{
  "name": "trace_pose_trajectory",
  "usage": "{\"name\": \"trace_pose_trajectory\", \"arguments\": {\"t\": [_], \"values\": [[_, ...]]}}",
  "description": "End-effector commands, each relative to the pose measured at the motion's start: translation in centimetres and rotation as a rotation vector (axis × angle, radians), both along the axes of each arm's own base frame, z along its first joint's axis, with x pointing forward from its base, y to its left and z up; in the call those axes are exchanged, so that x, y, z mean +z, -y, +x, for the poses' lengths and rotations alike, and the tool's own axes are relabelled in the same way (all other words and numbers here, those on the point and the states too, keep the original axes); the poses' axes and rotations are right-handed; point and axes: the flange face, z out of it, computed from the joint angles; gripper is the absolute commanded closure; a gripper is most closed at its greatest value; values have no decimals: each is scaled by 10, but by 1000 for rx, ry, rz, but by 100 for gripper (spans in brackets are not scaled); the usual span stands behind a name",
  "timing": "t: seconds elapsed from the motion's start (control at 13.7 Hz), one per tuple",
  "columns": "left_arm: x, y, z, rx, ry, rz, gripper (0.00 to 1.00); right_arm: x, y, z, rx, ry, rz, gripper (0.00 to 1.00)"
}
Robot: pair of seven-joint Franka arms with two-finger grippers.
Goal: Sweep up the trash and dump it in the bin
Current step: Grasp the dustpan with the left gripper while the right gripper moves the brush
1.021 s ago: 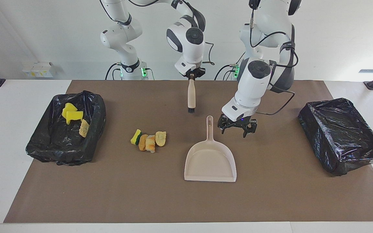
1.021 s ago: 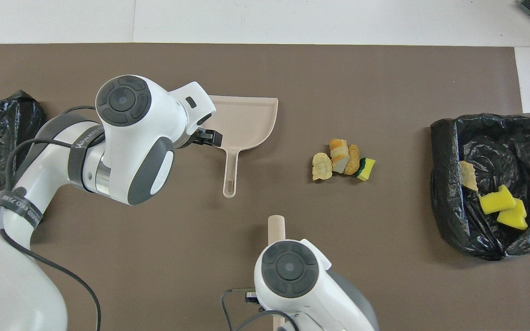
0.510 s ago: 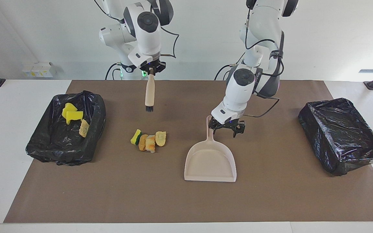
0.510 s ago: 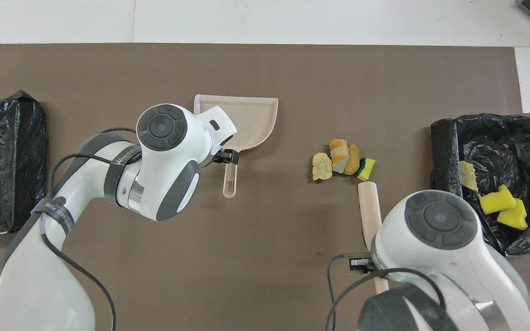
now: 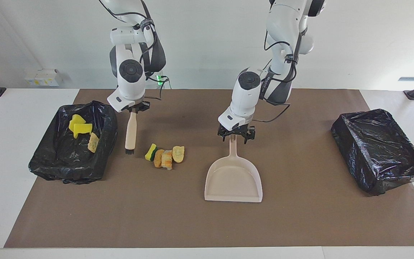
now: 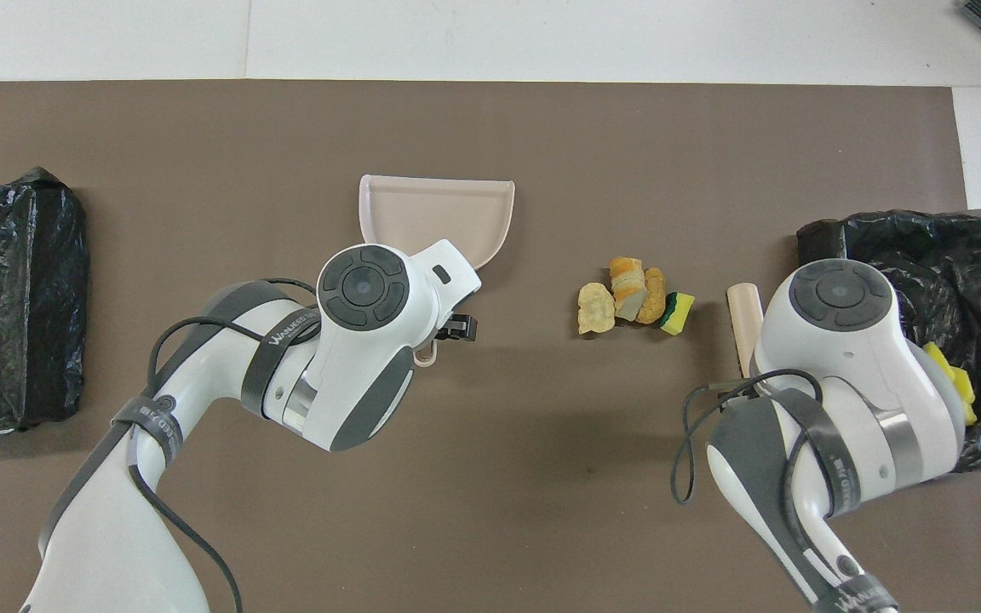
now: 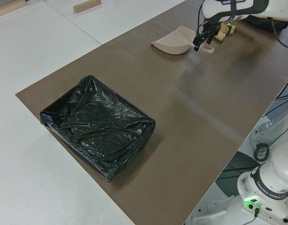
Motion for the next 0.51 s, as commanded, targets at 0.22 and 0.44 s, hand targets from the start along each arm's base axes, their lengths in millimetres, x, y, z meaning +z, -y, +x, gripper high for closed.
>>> {"name": "trace_pose_trajectory", "arguments": {"t": [0.22, 0.44], "values": [[5, -1, -17, -3, 11, -2, 76, -38, -24, 16, 10, 29, 74, 100], [4, -3, -18, 4, 8, 0, 100, -52, -31, 35, -7, 54, 118, 100]]}}
